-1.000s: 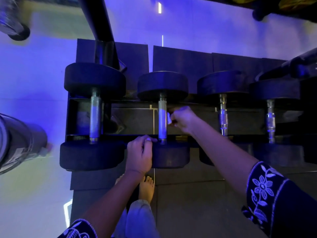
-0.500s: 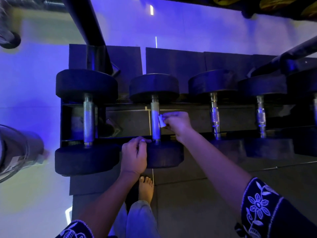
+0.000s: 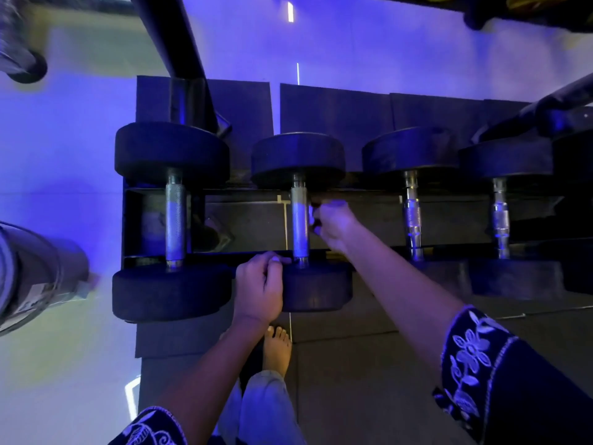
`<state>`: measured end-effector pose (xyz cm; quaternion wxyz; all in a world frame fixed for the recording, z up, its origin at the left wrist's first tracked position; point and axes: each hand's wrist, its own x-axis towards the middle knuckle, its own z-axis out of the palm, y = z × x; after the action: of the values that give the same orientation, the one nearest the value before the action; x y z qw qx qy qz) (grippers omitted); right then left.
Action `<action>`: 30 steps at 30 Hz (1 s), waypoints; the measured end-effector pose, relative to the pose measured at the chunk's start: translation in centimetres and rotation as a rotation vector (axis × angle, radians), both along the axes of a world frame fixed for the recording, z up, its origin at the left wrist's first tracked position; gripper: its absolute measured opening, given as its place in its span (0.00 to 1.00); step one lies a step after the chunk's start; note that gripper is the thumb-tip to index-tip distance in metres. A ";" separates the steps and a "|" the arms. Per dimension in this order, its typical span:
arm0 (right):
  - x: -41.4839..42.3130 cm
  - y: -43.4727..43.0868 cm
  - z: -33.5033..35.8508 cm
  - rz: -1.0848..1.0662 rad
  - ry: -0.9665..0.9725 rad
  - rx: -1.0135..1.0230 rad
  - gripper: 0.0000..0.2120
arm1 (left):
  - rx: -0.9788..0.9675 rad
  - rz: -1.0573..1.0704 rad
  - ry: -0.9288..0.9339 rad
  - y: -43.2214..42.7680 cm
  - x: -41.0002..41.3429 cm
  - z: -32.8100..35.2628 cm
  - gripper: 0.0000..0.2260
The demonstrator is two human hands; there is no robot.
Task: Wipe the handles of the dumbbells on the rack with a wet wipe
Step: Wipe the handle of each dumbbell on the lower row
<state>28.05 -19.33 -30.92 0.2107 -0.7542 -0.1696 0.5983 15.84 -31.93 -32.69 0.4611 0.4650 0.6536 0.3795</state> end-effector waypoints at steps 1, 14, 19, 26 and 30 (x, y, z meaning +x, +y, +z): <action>0.6 -1.1 0.3 0.085 0.035 -0.030 0.18 | 0.007 0.005 0.005 0.0 0.0 -0.2 0.17; 1.4 -1.0 1.6 0.292 0.215 -0.126 0.19 | 0.034 0.011 -0.009 0.1 -0.1 -0.5 0.18; 2.3 -0.7 0.5 0.495 0.156 -0.129 0.19 | 0.021 0.007 0.012 0.2 0.0 -0.5 0.19; 1.9 1.7 -0.6 0.173 0.174 -0.046 0.16 | 0.023 0.012 0.008 0.2 0.0 -0.6 0.18; 3.1 -1.9 0.2 0.532 0.198 -0.197 0.19 | 0.027 0.025 0.027 0.2 0.0 -1.0 0.18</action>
<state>31.19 -21.21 -30.71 -0.0123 -0.6381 -0.2811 0.7167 15.88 -31.78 -33.67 0.4411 0.4679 0.6605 0.3876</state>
